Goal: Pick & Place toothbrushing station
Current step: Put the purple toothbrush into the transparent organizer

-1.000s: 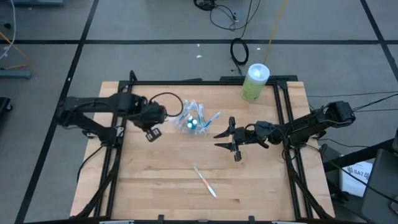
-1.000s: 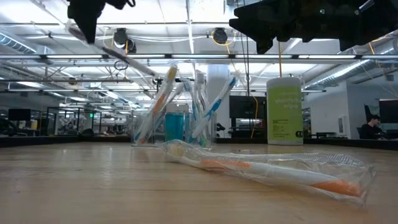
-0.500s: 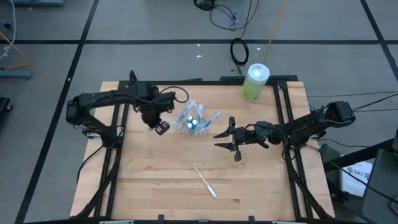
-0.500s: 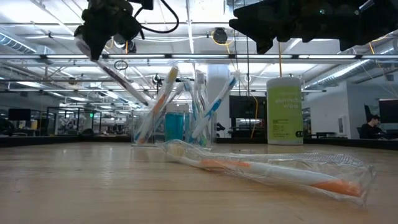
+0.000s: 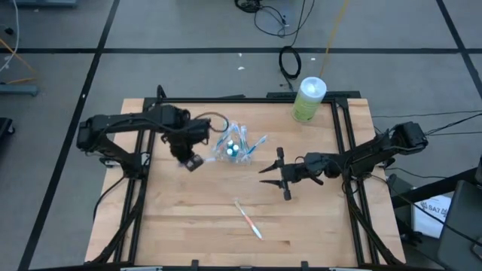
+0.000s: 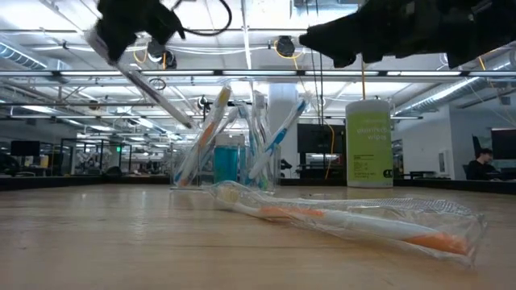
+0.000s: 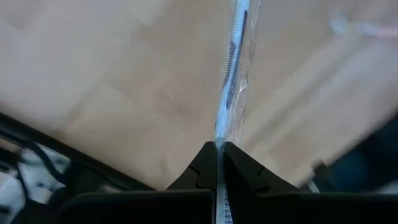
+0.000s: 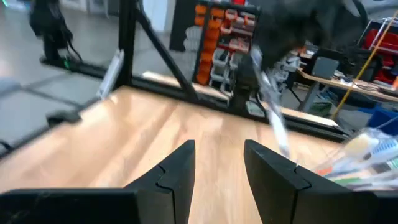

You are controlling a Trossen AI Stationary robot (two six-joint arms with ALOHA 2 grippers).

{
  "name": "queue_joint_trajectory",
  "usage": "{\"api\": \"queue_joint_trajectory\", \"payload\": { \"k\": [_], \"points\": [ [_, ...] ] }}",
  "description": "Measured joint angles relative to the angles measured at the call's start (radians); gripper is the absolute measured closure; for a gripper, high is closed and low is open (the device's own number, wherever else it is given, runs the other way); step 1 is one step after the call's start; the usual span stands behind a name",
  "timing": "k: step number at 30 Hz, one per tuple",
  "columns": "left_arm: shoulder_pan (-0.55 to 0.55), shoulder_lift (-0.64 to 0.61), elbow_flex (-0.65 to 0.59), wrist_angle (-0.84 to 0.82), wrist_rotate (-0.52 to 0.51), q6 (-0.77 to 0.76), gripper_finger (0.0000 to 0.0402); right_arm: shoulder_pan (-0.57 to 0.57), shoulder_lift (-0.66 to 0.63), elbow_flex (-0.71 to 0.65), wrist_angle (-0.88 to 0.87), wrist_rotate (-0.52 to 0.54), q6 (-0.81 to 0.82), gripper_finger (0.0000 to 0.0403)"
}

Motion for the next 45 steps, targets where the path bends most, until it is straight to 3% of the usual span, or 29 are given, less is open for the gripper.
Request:
{"api": "queue_joint_trajectory", "payload": {
  "k": [6,13,18,25,31,45],
  "points": [
    [-0.147,-0.015,0.000,0.008,0.092,0.001,0.0394,0.029,0.088,0.087,0.003,0.047,0.003,0.0266],
    [-0.291,-0.015,0.000,0.171,-0.067,0.024,0.0394,0.041,0.257,0.244,-0.002,0.047,0.112,0.0214],
    [-0.327,-0.015,0.000,0.261,-0.073,0.043,0.0394,0.032,0.379,0.368,0.002,0.052,0.135,0.0179],
    [-0.331,-0.015,0.000,0.277,-0.092,0.068,0.0394,0.029,0.495,0.509,-0.143,0.109,0.105,0.0174],
    [-0.329,-0.015,0.000,0.298,-0.092,0.117,0.0394,0.023,0.515,0.530,-0.169,0.151,0.099,0.0206],
    [-0.328,-0.015,0.000,0.291,-0.093,0.088,0.0394,0.019,0.515,0.531,-0.173,0.097,0.082,0.0355]
  ]
}}
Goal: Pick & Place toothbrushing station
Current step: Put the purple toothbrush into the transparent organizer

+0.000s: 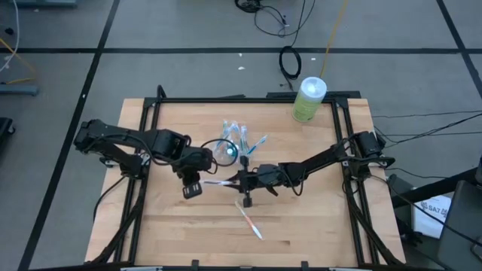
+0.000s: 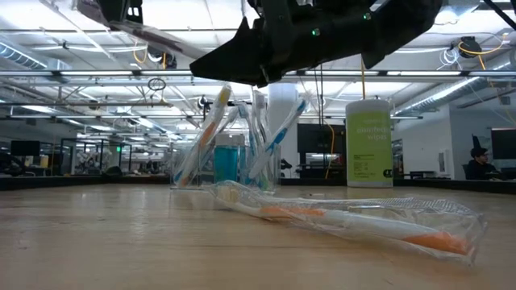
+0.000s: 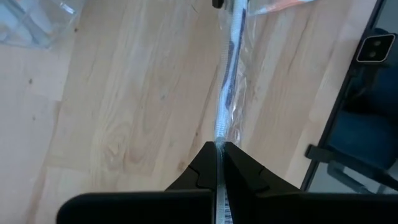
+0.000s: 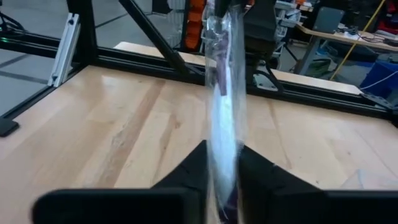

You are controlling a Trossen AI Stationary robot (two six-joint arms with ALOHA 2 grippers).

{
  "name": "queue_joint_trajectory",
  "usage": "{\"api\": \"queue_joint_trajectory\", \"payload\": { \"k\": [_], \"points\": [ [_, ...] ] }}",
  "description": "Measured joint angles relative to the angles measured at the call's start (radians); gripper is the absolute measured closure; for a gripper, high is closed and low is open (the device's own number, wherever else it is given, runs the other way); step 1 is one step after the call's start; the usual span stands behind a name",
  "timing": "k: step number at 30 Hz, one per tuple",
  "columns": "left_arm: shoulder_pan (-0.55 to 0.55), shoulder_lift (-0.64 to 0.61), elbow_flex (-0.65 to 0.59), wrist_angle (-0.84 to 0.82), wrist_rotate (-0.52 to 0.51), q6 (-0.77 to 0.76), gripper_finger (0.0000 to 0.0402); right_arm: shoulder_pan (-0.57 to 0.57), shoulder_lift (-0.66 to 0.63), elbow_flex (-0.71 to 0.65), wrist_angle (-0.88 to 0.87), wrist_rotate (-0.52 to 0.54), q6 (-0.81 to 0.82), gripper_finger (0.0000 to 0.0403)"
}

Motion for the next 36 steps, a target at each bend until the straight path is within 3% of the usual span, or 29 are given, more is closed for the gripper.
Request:
{"api": "queue_joint_trajectory", "payload": {
  "k": [4,13,16,25,31,36],
  "points": [
    [0.001,0.000,0.000,0.000,-0.001,0.001,0.0394,0.002,0.000,0.000,0.000,-0.002,-0.003,0.0389],
    [0.003,0.000,0.000,0.055,-0.061,0.027,0.0391,0.002,0.000,-0.001,0.000,-0.001,0.008,0.0380],
    [0.003,0.000,0.000,0.072,-0.077,0.045,0.0370,0.002,0.000,-0.001,-0.003,0.001,0.008,0.0398],
    [0.003,0.000,0.000,0.059,-0.097,0.058,0.0286,0.002,0.000,-0.001,-0.004,0.004,0.006,0.0399],
    [0.011,0.000,0.000,0.056,-0.175,0.078,0.0275,-0.013,0.000,-0.001,-0.037,0.005,0.034,0.0400],
    [0.032,0.000,0.000,0.051,-0.176,0.083,0.0275,-0.025,0.000,-0.001,-0.041,0.006,0.038,0.0401]
  ]
}}
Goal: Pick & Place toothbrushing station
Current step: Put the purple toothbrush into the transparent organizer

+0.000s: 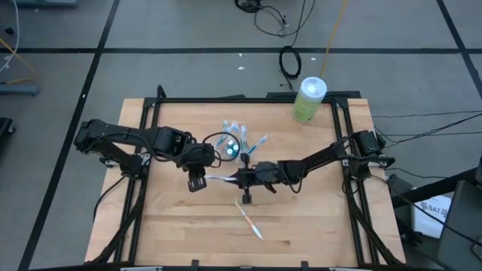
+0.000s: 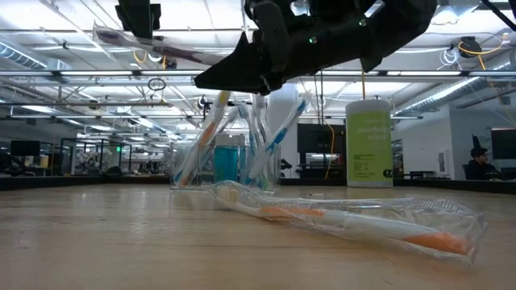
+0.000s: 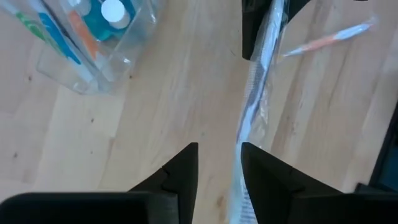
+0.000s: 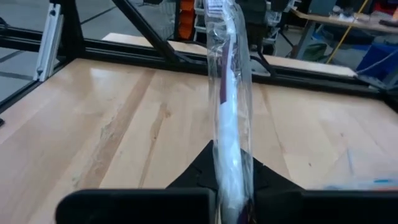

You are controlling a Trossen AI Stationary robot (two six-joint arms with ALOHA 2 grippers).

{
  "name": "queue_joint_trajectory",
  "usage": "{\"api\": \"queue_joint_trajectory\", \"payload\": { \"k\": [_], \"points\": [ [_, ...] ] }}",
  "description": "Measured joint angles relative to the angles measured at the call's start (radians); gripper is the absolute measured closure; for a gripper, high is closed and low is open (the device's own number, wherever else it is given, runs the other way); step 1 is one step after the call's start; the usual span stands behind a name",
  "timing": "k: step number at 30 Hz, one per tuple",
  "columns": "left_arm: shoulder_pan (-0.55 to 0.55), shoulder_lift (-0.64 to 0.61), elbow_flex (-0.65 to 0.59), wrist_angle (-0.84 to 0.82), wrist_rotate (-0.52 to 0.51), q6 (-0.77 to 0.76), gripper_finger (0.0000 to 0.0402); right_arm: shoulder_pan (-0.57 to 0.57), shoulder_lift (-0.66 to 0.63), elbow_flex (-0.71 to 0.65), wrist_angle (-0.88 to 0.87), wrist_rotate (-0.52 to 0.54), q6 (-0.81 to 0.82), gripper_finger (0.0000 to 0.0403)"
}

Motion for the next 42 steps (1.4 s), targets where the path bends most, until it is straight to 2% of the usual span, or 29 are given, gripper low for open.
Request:
{"api": "queue_joint_trajectory", "payload": {
  "k": [4,9,14,19,21,27,30,33,38,42],
  "points": [
    [0.020,0.000,0.001,-0.001,-0.017,0.027,0.0275,-0.008,0.000,0.000,-0.029,0.007,0.015,0.0401],
    [0.046,-0.004,0.065,-0.010,-0.151,0.038,0.0275,-0.012,0.000,0.000,-0.056,0.051,0.014,0.0402],
    [0.034,-0.100,0.108,-0.002,-0.243,0.086,0.0275,-0.012,-0.043,-0.009,-0.090,0.052,0.011,0.0402],
    [-0.014,-0.245,0.026,0.108,-0.401,0.111,0.0275,-0.010,-0.188,-0.090,-0.088,0.053,0.031,0.0402],
    [-0.035,-0.298,-0.042,0.184,-0.418,0.124,0.0275,-0.004,-0.257,-0.155,-0.030,0.052,0.038,0.0402],
    [-0.058,-0.409,-0.295,0.536,-0.398,0.281,0.0275,0.023,-0.431,-0.415,0.273,0.048,0.040,0.0402],
    [-0.065,-0.467,-0.454,0.836,-0.319,0.413,0.0275,0.030,-0.494,-0.518,0.468,0.047,0.043,0.0402],
    [-0.063,-0.492,-0.632,1.203,-0.195,0.524,0.0275,0.037,-0.528,-0.573,0.553,0.002,0.054,0.0402],
    [-0.035,-0.408,-0.840,1.760,-0.083,0.590,0.0275,0.046,-0.537,-0.578,0.545,-0.007,0.071,0.0403],
    [-0.016,-0.270,-0.878,1.995,-0.079,0.592,0.0275,0.048,-0.525,-0.578,0.547,-0.007,0.076,0.0403]
  ]
}}
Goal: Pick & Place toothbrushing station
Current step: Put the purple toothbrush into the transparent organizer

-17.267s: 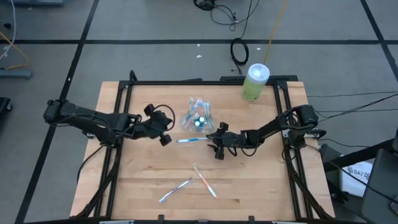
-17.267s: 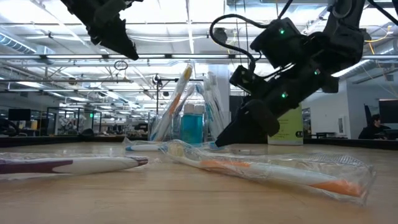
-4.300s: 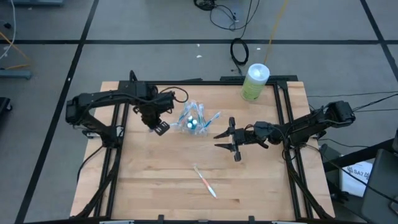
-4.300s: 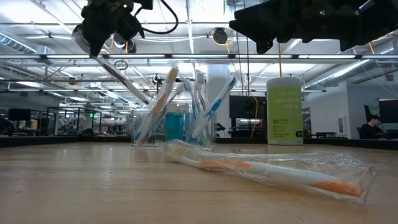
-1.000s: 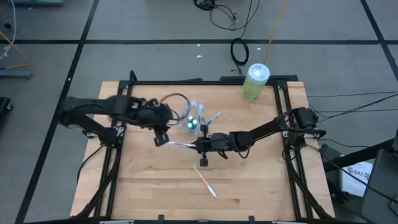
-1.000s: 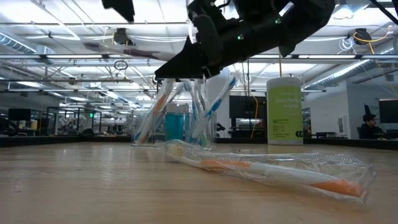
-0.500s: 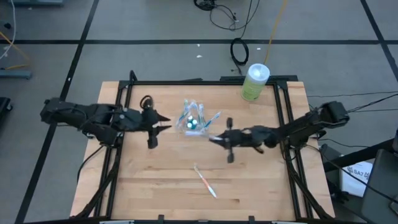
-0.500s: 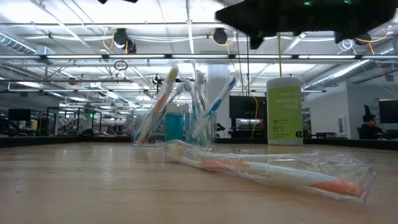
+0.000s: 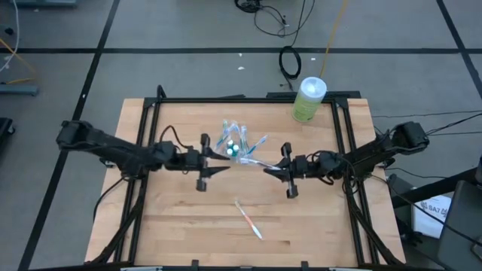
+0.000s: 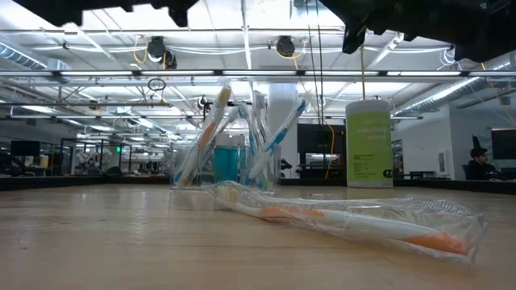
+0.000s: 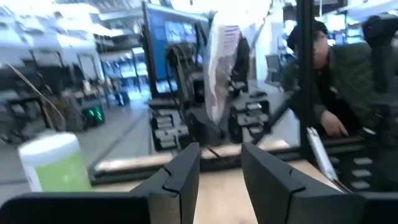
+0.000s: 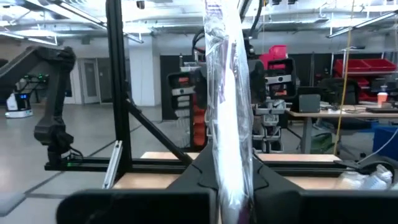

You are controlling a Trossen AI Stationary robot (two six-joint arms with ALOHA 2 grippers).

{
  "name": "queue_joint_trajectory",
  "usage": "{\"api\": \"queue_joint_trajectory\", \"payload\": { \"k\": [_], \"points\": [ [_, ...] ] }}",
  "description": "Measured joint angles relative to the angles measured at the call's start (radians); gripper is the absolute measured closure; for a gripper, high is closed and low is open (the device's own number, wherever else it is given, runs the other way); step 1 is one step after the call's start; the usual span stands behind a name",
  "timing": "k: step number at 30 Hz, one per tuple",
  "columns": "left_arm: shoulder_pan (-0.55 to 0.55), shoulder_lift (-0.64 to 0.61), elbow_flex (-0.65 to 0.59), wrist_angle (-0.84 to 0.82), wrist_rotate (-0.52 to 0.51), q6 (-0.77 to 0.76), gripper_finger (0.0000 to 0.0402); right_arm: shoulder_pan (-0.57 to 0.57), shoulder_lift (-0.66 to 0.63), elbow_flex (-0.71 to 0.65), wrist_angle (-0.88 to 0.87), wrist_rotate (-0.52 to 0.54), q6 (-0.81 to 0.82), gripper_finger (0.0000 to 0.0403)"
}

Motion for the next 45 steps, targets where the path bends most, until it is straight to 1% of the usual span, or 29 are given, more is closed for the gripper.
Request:
{"api": "queue_joint_trajectory", "payload": {
  "k": [2,6,9,11,16,20,24,33,41,45],
  "points": [
    [0.010,0.059,0.013,0.066,-0.001,0.037,0.0275,-0.003,0.000,0.000,0.003,0.003,0.000,0.0403],
    [0.027,0.164,0.065,0.068,0.018,0.056,0.0264,-0.008,0.000,0.000,-0.004,0.004,0.016,0.0403],
    [0.038,0.215,0.118,0.076,0.065,0.071,0.0239,-0.013,0.000,0.001,-0.028,0.004,0.019,0.0403],
    [0.040,0.243,0.148,0.075,0.074,0.111,0.0218,-0.016,0.000,0.001,-0.045,0.005,0.019,0.0403],
    [0.049,0.259,0.204,0.074,0.060,0.131,0.0168,-0.015,0.000,0.001,-0.050,0.003,0.019,0.0403],
    [0.051,0.260,0.226,0.070,0.069,0.141,0.0150,-0.021,0.001,0.001,-0.069,0.005,0.039,0.0403],
    [0.054,0.259,0.239,0.075,0.158,0.143,0.0154,-0.021,0.001,0.001,-0.060,0.004,0.041,0.0403],
    [0.071,0.259,0.239,0.071,0.169,0.131,0.0201,-0.021,0.036,0.014,-0.042,0.002,0.042,0.0403],
    [0.093,0.259,0.239,0.066,0.178,0.108,0.0209,-0.021,0.097,0.067,-0.037,0.002,0.020,0.0403],
    [0.092,0.259,0.239,0.065,0.179,0.108,0.0231,-0.021,0.098,0.069,-0.015,0.001,0.015,0.0403]
  ]
}}
